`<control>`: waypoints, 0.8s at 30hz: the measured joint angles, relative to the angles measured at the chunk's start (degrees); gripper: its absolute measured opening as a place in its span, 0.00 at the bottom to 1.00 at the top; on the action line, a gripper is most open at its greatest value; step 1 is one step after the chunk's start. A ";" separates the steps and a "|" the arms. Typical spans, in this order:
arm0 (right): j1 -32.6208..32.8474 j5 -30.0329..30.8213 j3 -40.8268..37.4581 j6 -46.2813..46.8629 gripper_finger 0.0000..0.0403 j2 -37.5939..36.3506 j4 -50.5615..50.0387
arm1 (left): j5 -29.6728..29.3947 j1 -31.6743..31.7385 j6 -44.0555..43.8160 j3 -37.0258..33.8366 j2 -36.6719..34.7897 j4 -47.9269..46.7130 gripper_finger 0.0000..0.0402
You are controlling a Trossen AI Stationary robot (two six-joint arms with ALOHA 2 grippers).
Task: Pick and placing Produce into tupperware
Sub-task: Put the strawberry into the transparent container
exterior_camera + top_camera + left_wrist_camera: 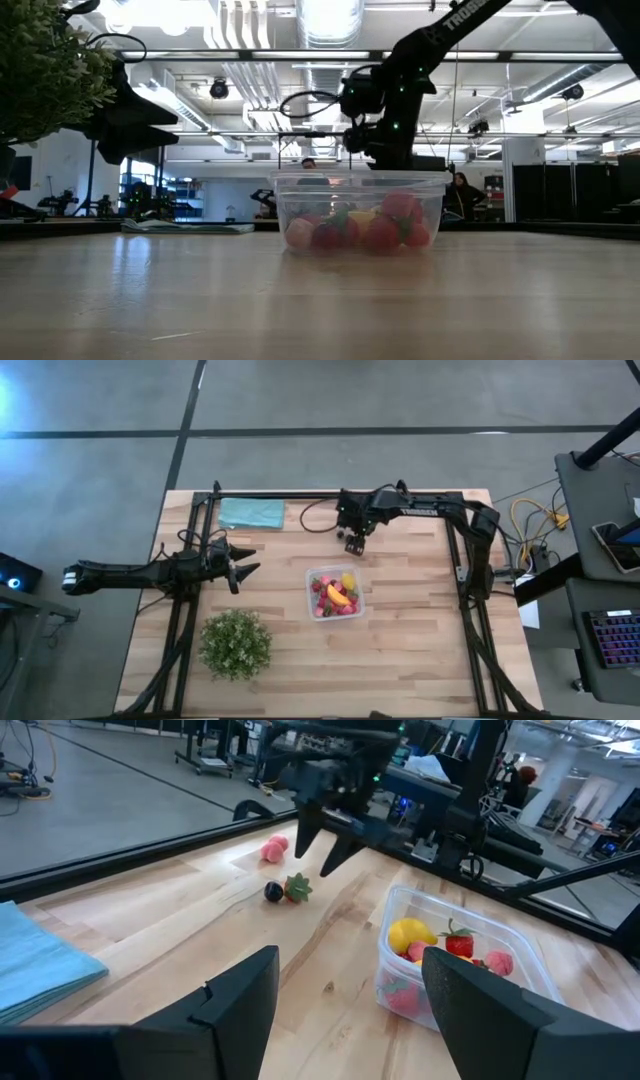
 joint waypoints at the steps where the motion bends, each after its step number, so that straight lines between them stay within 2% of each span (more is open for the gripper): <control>1: -0.40 -0.03 0.00 0.15 0.57 0.29 0.10 | 0.00 0.02 0.00 0.00 0.06 0.02 0.58; 12: -1.93 -6.97 1.73 1.86 0.58 3.03 1.05 | 0.00 0.00 0.00 0.00 0.06 0.00 0.58; 24: -0.56 -6.60 2.51 2.09 0.58 5.96 2.97 | 0.00 0.02 0.00 0.00 0.08 -0.02 0.58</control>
